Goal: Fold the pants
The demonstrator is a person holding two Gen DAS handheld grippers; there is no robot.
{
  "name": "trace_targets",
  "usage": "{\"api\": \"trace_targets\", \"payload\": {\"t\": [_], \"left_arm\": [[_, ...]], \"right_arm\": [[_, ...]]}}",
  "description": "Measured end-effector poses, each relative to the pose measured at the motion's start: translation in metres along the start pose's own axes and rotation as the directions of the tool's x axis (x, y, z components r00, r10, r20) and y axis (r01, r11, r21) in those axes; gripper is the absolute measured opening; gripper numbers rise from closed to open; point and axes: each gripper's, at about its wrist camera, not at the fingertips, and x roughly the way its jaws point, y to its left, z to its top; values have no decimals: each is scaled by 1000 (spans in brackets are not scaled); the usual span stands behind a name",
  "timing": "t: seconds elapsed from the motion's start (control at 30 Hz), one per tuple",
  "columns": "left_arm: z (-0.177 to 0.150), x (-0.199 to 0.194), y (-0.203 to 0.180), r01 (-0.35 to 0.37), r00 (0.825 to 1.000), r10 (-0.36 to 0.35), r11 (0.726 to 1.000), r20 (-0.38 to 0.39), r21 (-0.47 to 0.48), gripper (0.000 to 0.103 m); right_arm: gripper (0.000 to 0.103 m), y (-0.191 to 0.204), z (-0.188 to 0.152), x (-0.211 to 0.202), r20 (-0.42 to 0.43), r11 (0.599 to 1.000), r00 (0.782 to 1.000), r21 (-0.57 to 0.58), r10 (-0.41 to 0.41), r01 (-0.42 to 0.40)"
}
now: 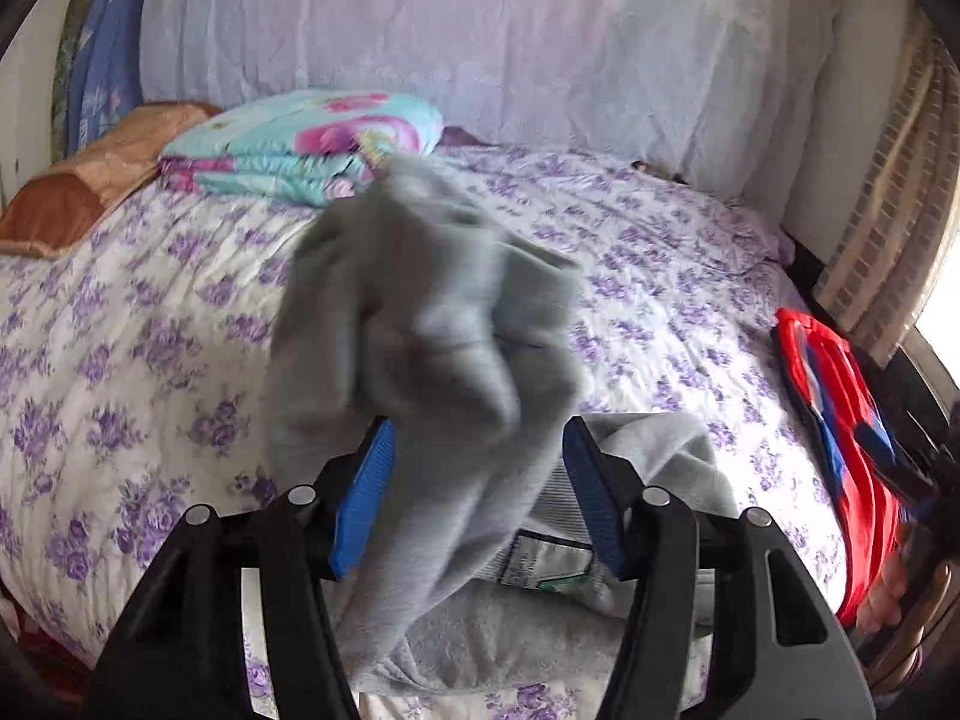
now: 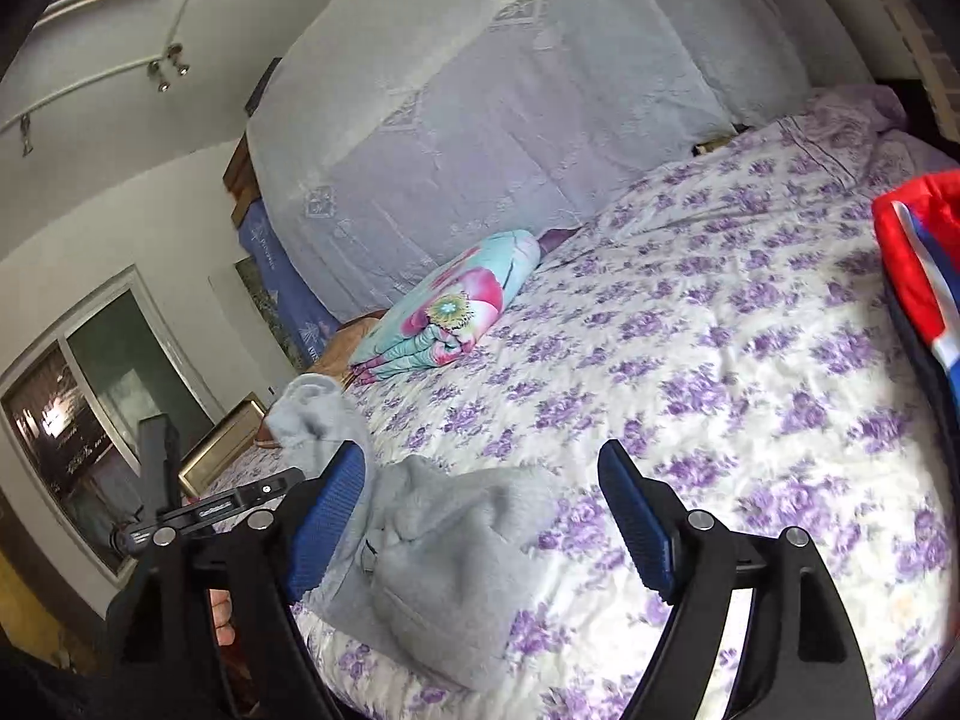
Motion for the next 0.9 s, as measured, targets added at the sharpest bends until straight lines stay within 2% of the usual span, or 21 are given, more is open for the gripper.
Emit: {"api": "trace_targets", "payload": {"t": [0.07, 0.1, 0.17, 0.2, 0.27, 0.3, 0.37, 0.4, 0.47, 0.5, 0.57, 0.63, 0.73, 0.77, 0.8, 0.83, 0.9], "left_arm": [[1, 10, 36, -91, 996, 89, 989, -17, -120, 61], [1, 14, 52, -113, 994, 110, 978, -28, -173, 63], [-3, 17, 73, -93, 995, 79, 966, -64, -243, 64], [-4, 15, 69, -84, 995, 71, 970, -66, -228, 64], [-5, 6, 41, -115, 993, 113, 989, -28, -87, 70], [-6, 3, 25, -134, 991, 134, 991, -7, -23, 73], [-5, 2, 6, -147, 989, 146, 988, 20, 40, 81], [-1, 2, 2, -154, 988, 153, 987, 30, 54, 81], [6, 5, 6, -172, 985, 171, 984, 37, 35, 81], [10, 7, 8, -167, 985, 167, 986, 34, 11, 81], [14, 12, 18, -166, 986, 167, 986, 30, -26, 81], [14, 19, 26, -164, 986, 165, 985, 20, -45, 81], [11, 26, 39, -156, 987, 158, 985, 10, -74, 81], [10, 28, 44, -145, 989, 146, 986, 5, -88, 81], [9, 29, 48, -134, 991, 136, 986, 4, -100, 81], [8, 29, 52, -129, 991, 130, 986, 6, -107, 81], [7, 28, 57, -124, 992, 126, 986, 17, -111, 81]], "right_arm": [[82, -12, -12, -8, -20, 1000, 1000, 29, -10, 11], [83, -16, -18, -10, -29, 999, 999, 34, -16, 17], [83, -24, -29, -11, -52, 999, 998, 39, -32, 34], [83, -28, -33, -10, -64, 998, 997, 42, -36, 39], [86, -32, -34, -1, -88, 997, 996, 63, -34, 40], [87, -33, -32, 5, -104, 996, 995, 85, -7, 16], [87, -21, -22, 26, -156, 988, 982, 126, 107, -88], [87, -8, -15, 39, -176, 982, 971, 126, 160, -139], [87, 25, 1, 72, -226, 979, 953, 91, 201, -185], [87, 39, 8, 92, -258, 981, 947, 71, 190, -178], [87, 55, 18, 139, -333, 996, 939, 40, 91, -83], [87, 56, 21, 190, -431, 999, 902, 35, -23, 42], [87, 47, 16, 243, -502, 985, 865, 156, 11, 78], [87, 45, 12, 259, -536, 978, 844, 189, 29, 86], [87, 44, 9, 272, -569, 978, 822, 169, -1, 118], [87, 46, 5, 282, -584, 980, 811, 151, -18, 131], [87, 52, -1, 300, -619, 982, 785, 153, 9, 109]]}}
